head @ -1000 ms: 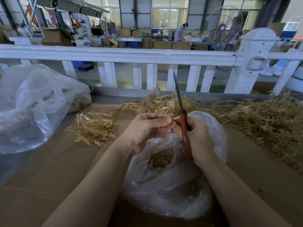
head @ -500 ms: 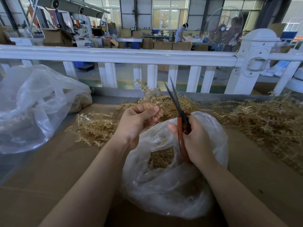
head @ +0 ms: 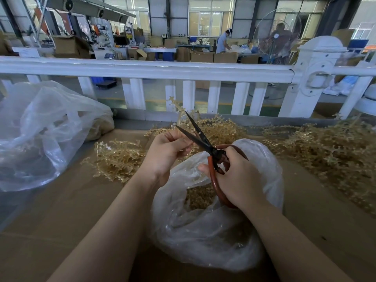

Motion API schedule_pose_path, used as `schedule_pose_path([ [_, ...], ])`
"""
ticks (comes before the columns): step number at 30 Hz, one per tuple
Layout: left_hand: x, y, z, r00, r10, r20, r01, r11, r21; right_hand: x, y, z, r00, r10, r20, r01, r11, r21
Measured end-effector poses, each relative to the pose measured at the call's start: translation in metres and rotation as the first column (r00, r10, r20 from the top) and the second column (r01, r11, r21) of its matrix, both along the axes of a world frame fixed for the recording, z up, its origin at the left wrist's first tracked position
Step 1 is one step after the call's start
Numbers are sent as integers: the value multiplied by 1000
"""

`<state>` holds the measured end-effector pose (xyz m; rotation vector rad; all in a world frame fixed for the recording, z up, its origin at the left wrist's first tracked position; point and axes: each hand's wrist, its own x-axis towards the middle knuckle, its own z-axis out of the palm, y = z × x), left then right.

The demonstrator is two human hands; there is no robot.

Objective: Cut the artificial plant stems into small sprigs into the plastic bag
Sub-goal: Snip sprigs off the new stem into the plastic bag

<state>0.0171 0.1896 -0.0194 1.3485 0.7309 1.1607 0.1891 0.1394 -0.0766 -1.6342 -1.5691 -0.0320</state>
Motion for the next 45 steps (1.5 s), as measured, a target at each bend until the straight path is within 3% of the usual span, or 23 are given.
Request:
schedule_pose_path([
  [17, -1, 2, 0, 998, -55, -13, 55, 998, 32, 0, -1, -4, 996, 49, -69, -47, 998, 37],
  [45, -3, 5, -1, 998, 18, -67, -15, 999, 44, 1, -5, 3, 992, -77, 97, 74, 997, 34],
])
